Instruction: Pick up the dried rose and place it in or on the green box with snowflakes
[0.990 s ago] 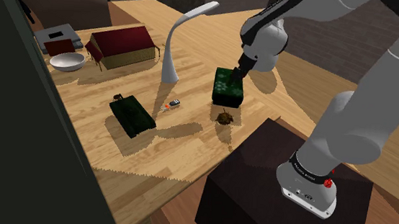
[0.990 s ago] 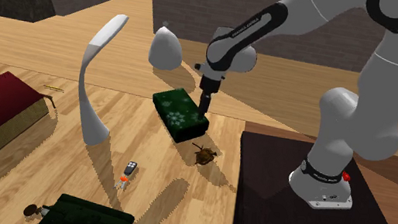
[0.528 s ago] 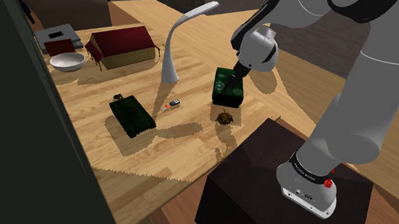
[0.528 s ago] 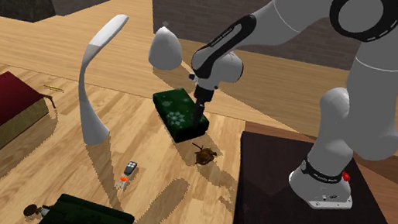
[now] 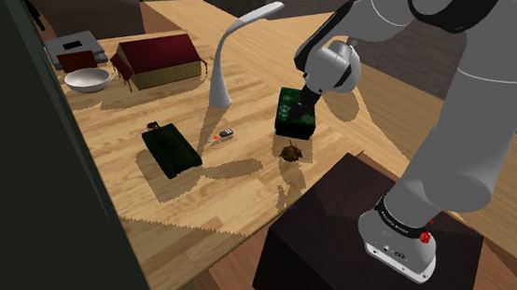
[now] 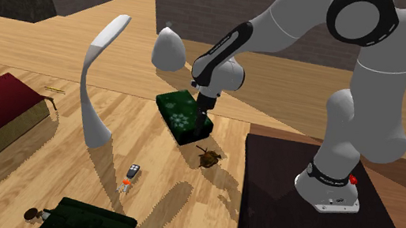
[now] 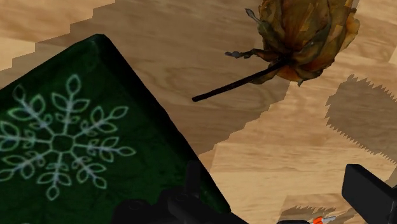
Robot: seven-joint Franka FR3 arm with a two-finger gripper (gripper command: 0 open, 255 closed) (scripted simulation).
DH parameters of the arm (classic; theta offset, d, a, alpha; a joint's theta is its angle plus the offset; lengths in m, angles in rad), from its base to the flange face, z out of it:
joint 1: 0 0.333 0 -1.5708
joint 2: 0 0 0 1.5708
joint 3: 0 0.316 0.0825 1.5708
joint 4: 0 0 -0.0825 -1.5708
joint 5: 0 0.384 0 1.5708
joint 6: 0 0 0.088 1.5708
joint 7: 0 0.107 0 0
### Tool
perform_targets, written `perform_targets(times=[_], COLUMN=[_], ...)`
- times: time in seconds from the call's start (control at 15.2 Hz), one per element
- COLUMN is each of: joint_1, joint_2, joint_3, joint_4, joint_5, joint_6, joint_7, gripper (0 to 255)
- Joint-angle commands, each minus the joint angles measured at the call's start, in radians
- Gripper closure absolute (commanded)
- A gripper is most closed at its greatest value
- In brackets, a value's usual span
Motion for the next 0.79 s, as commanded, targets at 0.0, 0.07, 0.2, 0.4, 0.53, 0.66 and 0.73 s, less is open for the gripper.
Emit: perform_targets(times=[0.0,0.07,0.2,0.4,0.53,0.66,0.73], joint_1=[0.000,0.000,0.000,0.000,0.000,0.000,0.000], joint_2=[0.001,0.001,0.001,0.001,0.001,0.001,0.001], joint_3=[0.000,0.000,0.000,0.000,0.000,0.000,0.000], joint_4=[0.001,0.001,0.000,0.000,0.000,0.000,0.000], joint_5=[0.001,0.001,0.001,0.001,0.001,0.001,0.001], joint_6=[0.000,0.000,0.000,0.000,0.000,0.000,0.000], joint_7=[-0.001,-0.001,0.000,0.000,0.000,0.000,0.000], gripper=[0,0,255,255,255,255,255])
